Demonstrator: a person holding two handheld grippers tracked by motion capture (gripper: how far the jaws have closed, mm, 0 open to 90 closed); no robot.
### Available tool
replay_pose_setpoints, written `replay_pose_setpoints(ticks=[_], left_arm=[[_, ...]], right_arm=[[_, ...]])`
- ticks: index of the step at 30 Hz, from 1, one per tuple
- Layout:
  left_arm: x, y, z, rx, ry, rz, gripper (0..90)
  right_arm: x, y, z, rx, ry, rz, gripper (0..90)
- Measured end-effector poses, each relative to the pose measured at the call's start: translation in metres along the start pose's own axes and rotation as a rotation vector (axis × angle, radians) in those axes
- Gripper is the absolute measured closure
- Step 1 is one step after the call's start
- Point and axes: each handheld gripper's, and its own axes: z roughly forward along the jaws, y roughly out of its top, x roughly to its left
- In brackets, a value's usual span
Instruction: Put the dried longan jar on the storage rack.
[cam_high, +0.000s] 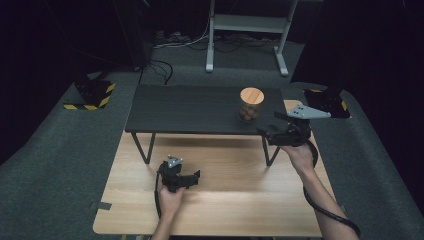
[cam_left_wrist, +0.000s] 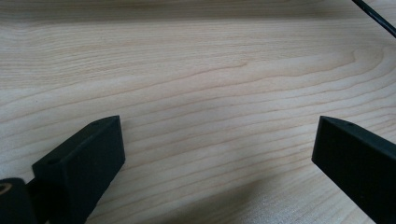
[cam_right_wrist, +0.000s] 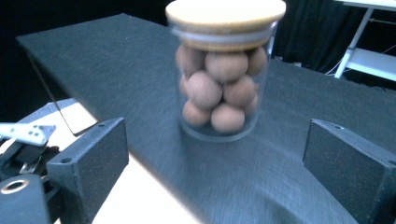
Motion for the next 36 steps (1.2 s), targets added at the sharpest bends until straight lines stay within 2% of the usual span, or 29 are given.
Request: replay_pose_setpoints(ticks=[8,12,14,15,20,21,22,25,31,32,33,35,36], left_arm=[[0.000,0.000,0.000,0.000,0.001,0.001,2.6],[-0.001,0.000,0.000,0.001,0.003,0.001,2.6],[-0.001,0.000,0.000,0.001,0.003,0.001,2.6],[-0.001,0.000,0.000,0.001,0.003,0.002,2.6],[-0.002,0.001,0.000,0.006,0.007,0.006,2.6],[-0.002,0.001,0.000,0.006,0.007,0.006,2.6],[-0.002,0.001,0.000,0.006,0.006,0.006,2.6],[-0.002,0.001,0.000,0.006,0.007,0.005,2.6],[-0.002,0.000,0.000,0.003,0.007,0.006,2.6],[-0.002,0.000,0.000,0.003,0.007,0.006,2.6],[-0.002,0.000,0.000,0.004,0.007,0.005,2.6],[-0.002,0.000,0.000,0.004,0.007,0.005,2.6],[-0.002,0.000,0.000,0.004,0.007,0.005,2.6]], right_arm=[[0.020,-0.034,-0.036,-0.014,0.013,-0.018,7.0],[0.032,-0.053,-0.049,-0.013,0.012,-0.028,7.0],[0.035,-0.057,-0.050,-0.010,0.010,-0.030,7.1],[0.040,-0.069,-0.053,0.000,0.015,-0.025,7.5],[0.042,-0.101,-0.054,0.011,0.044,0.018,8.5],[0.042,-0.101,-0.054,0.011,0.044,0.018,8.5],[0.041,-0.110,-0.053,0.018,0.046,0.039,8.5],[0.039,-0.130,-0.048,0.045,0.016,0.074,8.6],[0.037,-0.155,-0.033,0.108,-0.071,0.097,9.0],[0.037,-0.155,-0.033,0.108,-0.071,0.097,9.0],[0.035,-0.163,-0.027,0.128,-0.101,0.111,9.1],[0.033,-0.167,-0.023,0.141,-0.117,0.123,9.1],[0.030,-0.172,-0.017,0.167,-0.140,0.137,9.2]])
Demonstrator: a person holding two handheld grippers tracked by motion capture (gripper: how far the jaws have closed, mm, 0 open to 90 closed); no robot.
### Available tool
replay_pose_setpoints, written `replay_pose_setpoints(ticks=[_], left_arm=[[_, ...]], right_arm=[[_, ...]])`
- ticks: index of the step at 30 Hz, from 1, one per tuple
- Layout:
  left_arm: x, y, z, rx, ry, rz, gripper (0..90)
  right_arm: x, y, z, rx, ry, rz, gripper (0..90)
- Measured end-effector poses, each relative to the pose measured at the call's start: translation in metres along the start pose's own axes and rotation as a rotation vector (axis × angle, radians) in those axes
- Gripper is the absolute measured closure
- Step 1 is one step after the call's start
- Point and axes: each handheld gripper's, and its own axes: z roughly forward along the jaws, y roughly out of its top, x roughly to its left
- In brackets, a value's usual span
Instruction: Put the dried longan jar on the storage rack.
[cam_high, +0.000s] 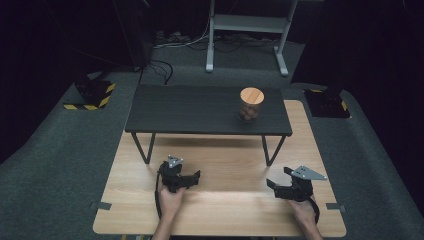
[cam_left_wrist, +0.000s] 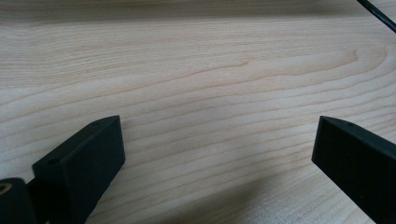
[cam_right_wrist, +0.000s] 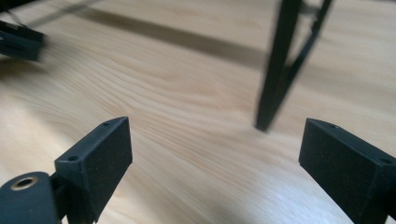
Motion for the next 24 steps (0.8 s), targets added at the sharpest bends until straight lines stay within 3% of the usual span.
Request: replay_pose_setpoints(ticks=[11,16,24], left_arm=[[0.000,0.000,0.000,0.000,0.000,0.000,2.6],[-0.001,0.000,0.000,-0.003,0.002,-0.004,2.6],[-0.002,-0.001,0.000,-0.003,0.006,-0.006,2.6]], right_arm=[[-0.005,-0.005,0.016,0.049,-0.052,0.049,9.4],[-0.006,0.000,0.020,0.084,-0.066,0.083,10.2],[-0.007,0.009,0.026,0.138,-0.072,0.096,9.7]])
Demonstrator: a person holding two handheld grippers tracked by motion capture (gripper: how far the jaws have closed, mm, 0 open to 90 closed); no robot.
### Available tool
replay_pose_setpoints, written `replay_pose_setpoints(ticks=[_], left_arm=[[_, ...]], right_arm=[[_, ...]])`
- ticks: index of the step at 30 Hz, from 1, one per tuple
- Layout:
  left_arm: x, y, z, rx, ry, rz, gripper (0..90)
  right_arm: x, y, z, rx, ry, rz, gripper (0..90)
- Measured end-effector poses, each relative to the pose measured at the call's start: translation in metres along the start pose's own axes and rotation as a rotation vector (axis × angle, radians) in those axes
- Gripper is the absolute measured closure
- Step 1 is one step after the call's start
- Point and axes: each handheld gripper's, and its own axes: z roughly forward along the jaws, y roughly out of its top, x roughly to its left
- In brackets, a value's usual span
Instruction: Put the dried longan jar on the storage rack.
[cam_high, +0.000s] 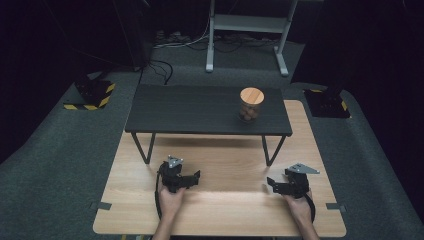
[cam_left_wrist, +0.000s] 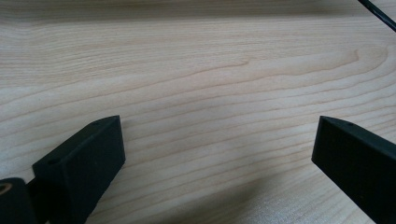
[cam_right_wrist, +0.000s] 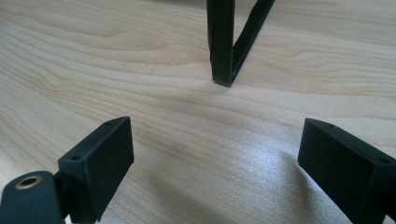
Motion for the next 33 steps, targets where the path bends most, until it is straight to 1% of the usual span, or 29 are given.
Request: replay_pose_setpoints(ticks=[4,6,9,10,12,15,20,33], left_arm=[[-0.0005,-0.0001,0.0000,0.000,0.001,0.000,2.6],[-0.0008,-0.0001,-0.0001,0.001,0.002,0.000,2.6],[-0.0011,0.0001,-0.0001,0.002,0.004,0.000,2.6],[-0.0012,0.0001,-0.0001,0.002,0.004,0.000,2.6],[-0.0015,-0.0001,0.0001,0.000,0.005,0.000,2.6],[-0.0014,-0.0001,0.0000,0.001,0.004,0.000,2.6],[-0.0008,0.0000,-0.0002,0.001,0.003,0.001,2.6],[-0.0009,-0.0001,-0.0001,0.001,0.003,0.000,2.6]], right_arm=[[-0.0036,-0.0013,-0.0005,-0.007,0.007,0.024,9.5],[-0.0061,0.0000,0.0002,0.000,0.014,0.039,9.2],[-0.0072,-0.0001,0.0000,0.000,0.016,0.048,9.1],[-0.0065,0.0009,-0.0004,0.007,0.016,0.062,9.1],[-0.0087,-0.0007,0.0006,-0.004,0.018,0.045,9.1],[-0.0087,0.0009,0.0006,0.006,0.017,0.057,9.0],[-0.0092,0.0003,0.0007,0.003,0.019,0.058,9.0],[-0.0084,0.0007,0.0011,0.005,0.015,0.050,9.0]])
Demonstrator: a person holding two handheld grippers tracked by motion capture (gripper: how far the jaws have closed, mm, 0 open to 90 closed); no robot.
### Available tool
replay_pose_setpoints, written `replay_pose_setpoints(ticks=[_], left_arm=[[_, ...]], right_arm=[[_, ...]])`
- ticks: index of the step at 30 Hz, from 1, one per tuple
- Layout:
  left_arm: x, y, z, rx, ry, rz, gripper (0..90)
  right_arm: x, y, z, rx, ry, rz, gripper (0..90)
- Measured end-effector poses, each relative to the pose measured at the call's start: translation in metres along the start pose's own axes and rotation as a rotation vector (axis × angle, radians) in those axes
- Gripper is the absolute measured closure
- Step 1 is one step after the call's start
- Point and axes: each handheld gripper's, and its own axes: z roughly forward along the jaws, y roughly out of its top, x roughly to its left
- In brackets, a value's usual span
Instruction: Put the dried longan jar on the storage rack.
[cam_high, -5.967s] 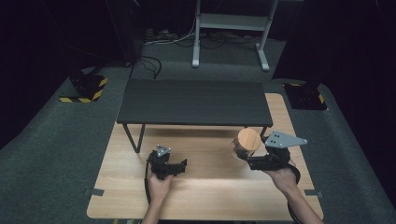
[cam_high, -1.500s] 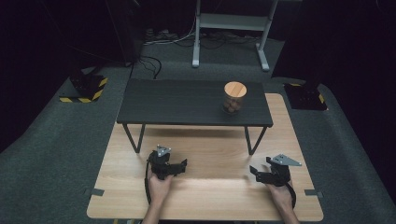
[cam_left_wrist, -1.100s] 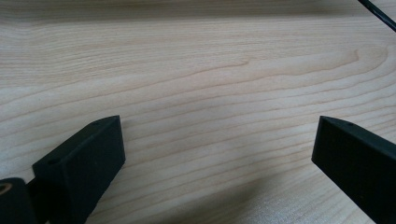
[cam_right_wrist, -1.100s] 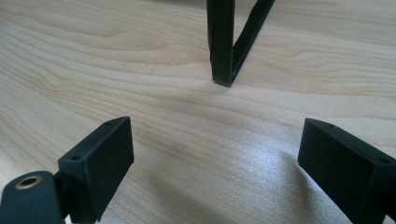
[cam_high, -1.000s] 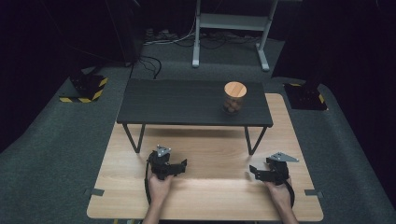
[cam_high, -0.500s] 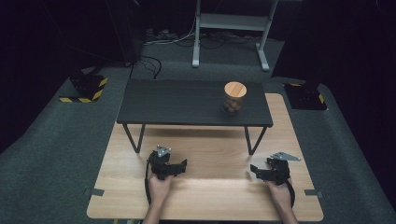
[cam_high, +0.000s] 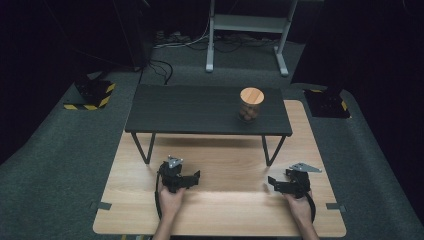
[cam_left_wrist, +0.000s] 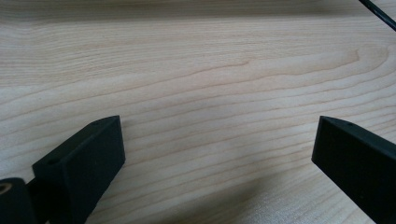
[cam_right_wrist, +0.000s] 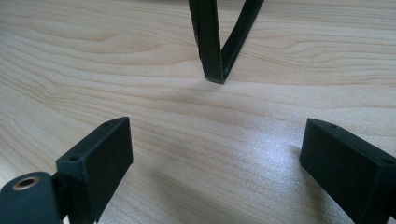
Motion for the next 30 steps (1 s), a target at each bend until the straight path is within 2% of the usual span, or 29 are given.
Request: replay_pose_setpoints(ticks=[30], left_arm=[[0.0016,0.0001,-0.0006,0.002,-0.003,0.001,2.6]], right_arm=[[0.0004,0.0001,-0.0003,0.001,-0.004,0.006,9.3]])
